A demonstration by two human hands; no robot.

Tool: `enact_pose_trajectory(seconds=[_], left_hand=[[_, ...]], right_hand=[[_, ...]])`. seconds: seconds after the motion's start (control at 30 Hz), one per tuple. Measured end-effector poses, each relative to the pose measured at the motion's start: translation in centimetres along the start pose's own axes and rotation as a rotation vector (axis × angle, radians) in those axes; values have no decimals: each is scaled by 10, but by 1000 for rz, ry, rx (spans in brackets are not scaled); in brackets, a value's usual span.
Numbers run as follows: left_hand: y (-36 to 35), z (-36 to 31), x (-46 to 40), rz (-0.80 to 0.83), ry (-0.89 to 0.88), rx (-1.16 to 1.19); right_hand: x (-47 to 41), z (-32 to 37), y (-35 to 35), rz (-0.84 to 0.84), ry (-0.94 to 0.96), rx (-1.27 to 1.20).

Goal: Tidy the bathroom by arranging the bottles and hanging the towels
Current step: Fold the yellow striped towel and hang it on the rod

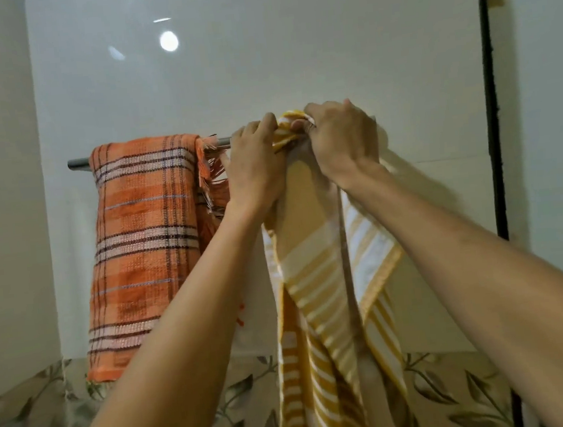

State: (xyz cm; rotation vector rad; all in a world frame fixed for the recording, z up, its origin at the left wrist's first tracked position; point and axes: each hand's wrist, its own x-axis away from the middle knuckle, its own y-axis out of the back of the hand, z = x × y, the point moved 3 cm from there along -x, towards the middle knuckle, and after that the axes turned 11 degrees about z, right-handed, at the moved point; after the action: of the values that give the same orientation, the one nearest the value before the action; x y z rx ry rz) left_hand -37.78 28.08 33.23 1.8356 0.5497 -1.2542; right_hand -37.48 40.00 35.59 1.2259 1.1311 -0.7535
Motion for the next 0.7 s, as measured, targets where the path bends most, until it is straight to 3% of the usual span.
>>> enact_pose_trajectory(seconds=[0.17, 0.33, 0.7], left_hand=[[6, -19, 19, -33, -41, 77], [-17, -25, 61, 22, 68, 294], [-53, -55, 137, 69, 305, 556]], right_hand=[[19, -8, 16, -45, 153, -60], [45, -26, 16, 210, 292, -173], [101, -65, 25, 454, 375, -715]])
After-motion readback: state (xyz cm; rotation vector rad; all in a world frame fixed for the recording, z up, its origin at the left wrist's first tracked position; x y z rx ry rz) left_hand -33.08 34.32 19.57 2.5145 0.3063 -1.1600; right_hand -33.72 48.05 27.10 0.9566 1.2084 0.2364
